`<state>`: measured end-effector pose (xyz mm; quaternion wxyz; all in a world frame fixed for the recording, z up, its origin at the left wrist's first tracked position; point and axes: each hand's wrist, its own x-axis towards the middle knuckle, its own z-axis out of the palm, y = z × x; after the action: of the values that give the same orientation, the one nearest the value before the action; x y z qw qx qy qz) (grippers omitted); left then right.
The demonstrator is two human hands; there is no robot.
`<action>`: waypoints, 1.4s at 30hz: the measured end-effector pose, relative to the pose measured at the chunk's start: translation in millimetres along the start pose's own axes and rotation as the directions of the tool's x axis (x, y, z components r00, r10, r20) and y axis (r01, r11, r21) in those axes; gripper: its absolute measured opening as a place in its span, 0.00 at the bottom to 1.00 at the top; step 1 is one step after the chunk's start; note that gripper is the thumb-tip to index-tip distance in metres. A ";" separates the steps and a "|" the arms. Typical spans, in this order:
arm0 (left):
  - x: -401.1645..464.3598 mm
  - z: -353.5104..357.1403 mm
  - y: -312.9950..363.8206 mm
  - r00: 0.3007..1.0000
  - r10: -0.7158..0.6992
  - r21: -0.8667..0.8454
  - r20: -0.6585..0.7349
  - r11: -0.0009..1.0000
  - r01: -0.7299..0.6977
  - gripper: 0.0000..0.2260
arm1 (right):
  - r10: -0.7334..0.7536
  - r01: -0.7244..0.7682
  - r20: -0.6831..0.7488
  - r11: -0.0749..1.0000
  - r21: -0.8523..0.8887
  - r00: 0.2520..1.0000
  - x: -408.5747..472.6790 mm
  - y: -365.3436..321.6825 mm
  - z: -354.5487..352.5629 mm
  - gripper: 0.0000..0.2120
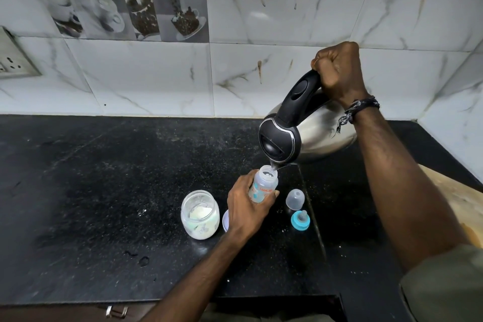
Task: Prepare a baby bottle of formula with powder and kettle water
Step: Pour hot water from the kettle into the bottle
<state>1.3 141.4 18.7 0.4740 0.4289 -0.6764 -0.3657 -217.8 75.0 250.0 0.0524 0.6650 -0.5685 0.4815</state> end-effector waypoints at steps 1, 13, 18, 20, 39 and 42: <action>-0.2 -0.2 0.5 1.000 -0.001 -0.004 -0.001 1.000 0.001 0.23 | -0.001 0.001 -0.001 1.000 -0.002 1.000 -0.2 -0.2 0.1 0.16; -0.8 0.9 1.9 1.000 0.000 -0.004 -0.002 1.000 0.000 0.22 | -0.013 0.013 0.012 1.000 -0.018 1.000 0.5 -3.4 -0.8 0.16; -1.4 1.4 1.4 1.000 -0.010 -0.025 -0.002 1.000 0.010 0.22 | -0.014 0.014 0.009 1.000 -0.023 1.000 0.4 -1.3 -1.9 0.15; -1.4 0.8 2.1 1.000 -0.009 -0.031 -0.001 0.999 0.009 0.22 | -0.019 0.019 0.009 1.000 -0.015 1.000 0.2 -1.7 -2.0 0.15; 0.8 -0.2 2.3 1.000 0.003 -0.041 -0.005 0.999 -0.003 0.22 | -0.013 0.013 0.005 1.000 -0.020 1.000 0.6 -3.3 -3.0 0.16; 0.7 -0.2 2.9 1.000 0.009 -0.041 -0.011 0.999 -0.010 0.22 | -0.015 0.015 0.004 1.000 -0.025 1.000 0.7 -2.7 -3.3 0.16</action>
<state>0.6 141.8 21.6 0.4881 0.4179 -0.6682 -0.3749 -217.7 77.5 253.5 0.0634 0.6693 -0.5698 0.4727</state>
